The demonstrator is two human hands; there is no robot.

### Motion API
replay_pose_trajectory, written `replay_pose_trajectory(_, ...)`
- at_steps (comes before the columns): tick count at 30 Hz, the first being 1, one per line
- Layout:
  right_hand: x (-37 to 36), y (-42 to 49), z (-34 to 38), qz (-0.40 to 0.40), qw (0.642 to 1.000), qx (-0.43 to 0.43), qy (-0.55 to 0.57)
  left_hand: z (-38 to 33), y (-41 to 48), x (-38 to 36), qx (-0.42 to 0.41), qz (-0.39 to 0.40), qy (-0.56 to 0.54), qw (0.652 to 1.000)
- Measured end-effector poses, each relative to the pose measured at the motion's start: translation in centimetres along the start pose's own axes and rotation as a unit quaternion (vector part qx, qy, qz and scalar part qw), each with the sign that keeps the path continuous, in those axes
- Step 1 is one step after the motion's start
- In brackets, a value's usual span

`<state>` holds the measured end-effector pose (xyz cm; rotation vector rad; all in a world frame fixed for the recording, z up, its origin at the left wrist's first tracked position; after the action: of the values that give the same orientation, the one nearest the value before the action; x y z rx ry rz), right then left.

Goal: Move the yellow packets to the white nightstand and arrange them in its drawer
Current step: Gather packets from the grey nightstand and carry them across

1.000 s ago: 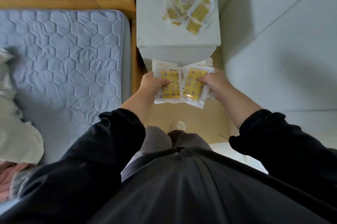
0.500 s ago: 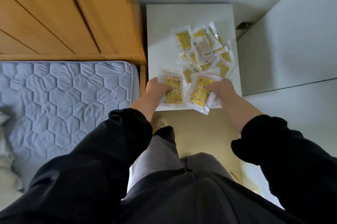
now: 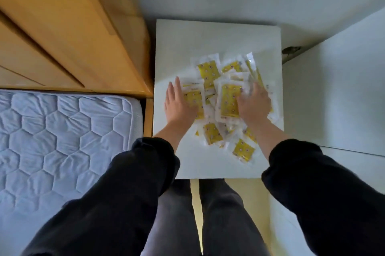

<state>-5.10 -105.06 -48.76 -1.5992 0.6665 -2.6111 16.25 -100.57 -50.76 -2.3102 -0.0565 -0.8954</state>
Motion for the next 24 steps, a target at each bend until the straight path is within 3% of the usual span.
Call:
replay_pose_trajectory(4,-2.4,1.1,-0.3,0.059,0.997,-0.003,-0.056,0.9,0.5,-3.0,-0.049,-0.015,0.152,0.987)
replay_pose_trajectory(15,-1.6,0.0,0.1,0.047,0.996,0.076,-0.011,0.5,-1.2,-2.1,-0.05,-0.044,0.144,0.987)
replay_pose_trajectory(24,3.7,-1.9,1.5,0.026,0.991,0.113,0.061,-3.5,-5.0,-0.7,-0.1,-0.087,0.172,0.976)
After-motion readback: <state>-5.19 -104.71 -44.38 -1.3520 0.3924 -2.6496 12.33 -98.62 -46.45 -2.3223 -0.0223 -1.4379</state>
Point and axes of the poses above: each hand's wrist, its own y-axis towards the middle knuckle, its own x-axis out of the back of the hand, z = x × y, the point moved 5 cm from there along y, towards the middle knuckle, and after that the axes turned 3 degrees about x, right-handed, at the moved point
